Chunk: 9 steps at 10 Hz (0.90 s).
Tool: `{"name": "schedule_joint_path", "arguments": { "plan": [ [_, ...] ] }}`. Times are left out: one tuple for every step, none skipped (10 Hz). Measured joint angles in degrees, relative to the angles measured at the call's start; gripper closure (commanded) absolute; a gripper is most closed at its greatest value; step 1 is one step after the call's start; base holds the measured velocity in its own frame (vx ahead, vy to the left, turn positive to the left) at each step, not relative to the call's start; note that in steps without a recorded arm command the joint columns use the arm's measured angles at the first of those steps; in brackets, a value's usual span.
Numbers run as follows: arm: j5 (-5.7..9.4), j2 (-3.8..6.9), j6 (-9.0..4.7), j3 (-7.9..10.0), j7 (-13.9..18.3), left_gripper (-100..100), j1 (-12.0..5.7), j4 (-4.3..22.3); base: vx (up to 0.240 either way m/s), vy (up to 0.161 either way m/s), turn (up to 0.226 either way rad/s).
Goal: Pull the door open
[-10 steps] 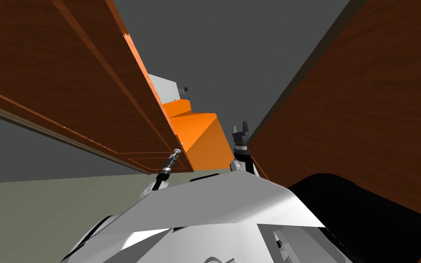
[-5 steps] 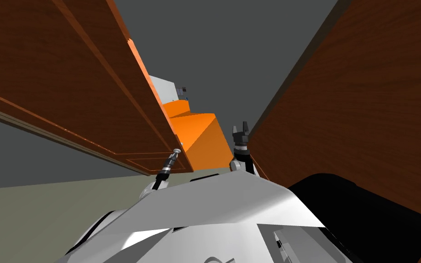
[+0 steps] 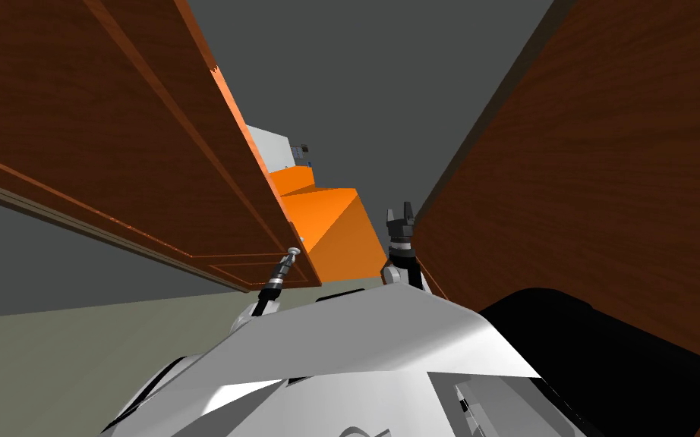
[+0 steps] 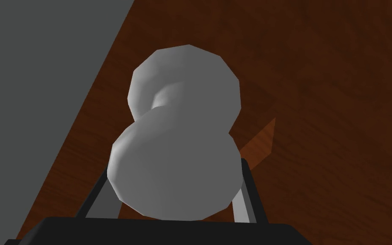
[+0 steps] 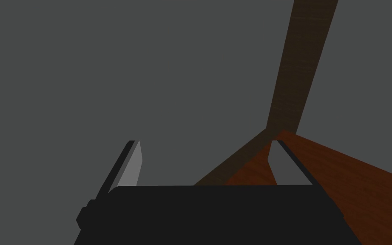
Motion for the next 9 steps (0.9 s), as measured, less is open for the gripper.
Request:
{"name": "schedule_joint_path", "arguments": {
  "plan": [
    [0.08, -0.06, -0.4, -0.02, 0.46, 100, -0.2, 0.37, -0.006, 0.004, -0.008],
    [0.06, 0.07, -0.49, -0.11, 0.79, 100, -0.34, 0.59, 0.012, 0.0, 0.008],
    [-0.03, 0.29, 1.92, -0.24, 1.11, 100, 2.64, -4.99, 0.011, -0.004, 0.027],
    [-0.04, 0.12, 3.49, -0.19, 1.01, 100, 3.65, -7.29, -0.007, -0.006, 0.015],
    [-0.03, -0.17, 2.98, -0.13, 0.74, 100, 2.86, -6.57, 0.0, 0.0, 0.0],
    [-0.01, -0.17, 1.76, -0.12, 0.68, 100, 1.95, -4.88, 0.006, 0.0, -0.022],
    [0.04, -0.13, 1.05, -0.03, 0.6, 100, 1.37, -3.26, -0.021, 0.013, -0.068],
    [0.41, 0.0, 0.83, -0.02, 1.66, 100, 0.93, -2.18, -0.049, 0.032, -0.128],
    [0.99, 0.2, 0.44, -0.02, 3.23, 100, 0.62, -1.26, -0.039, 0.027, -0.053]
  ]
}}
